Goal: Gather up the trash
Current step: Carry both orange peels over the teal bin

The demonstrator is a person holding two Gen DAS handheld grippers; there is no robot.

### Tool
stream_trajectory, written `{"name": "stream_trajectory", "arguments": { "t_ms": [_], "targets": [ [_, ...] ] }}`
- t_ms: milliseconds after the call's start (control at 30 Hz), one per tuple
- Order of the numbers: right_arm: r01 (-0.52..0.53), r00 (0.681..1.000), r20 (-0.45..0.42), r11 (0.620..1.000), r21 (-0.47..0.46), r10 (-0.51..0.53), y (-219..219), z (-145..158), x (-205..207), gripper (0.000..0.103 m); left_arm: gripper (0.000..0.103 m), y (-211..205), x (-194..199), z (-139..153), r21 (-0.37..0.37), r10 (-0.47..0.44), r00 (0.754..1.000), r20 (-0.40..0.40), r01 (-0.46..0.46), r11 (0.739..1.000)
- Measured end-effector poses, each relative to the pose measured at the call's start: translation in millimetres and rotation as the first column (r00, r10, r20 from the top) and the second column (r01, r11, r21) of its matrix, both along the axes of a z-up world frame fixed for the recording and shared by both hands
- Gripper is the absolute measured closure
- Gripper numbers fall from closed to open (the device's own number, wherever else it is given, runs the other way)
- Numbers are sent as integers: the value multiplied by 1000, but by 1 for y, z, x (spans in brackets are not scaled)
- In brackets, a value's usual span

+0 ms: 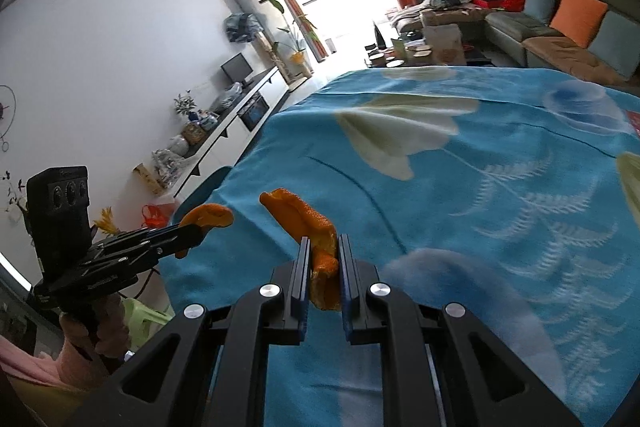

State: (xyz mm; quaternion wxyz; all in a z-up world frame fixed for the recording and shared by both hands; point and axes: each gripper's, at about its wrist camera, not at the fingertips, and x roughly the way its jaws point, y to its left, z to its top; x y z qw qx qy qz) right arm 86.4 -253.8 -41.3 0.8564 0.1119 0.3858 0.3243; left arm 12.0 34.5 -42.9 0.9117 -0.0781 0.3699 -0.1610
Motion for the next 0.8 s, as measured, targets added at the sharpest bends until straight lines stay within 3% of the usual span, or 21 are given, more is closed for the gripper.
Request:
{"name": "stream_trajectory", "arguments": {
  "t_ms": [800],
  "targets": [
    [-144, 990, 1, 989, 18, 144, 75, 4, 4, 92, 87, 65, -16, 0, -33, 159, 987, 12, -158, 987]
  ]
}}
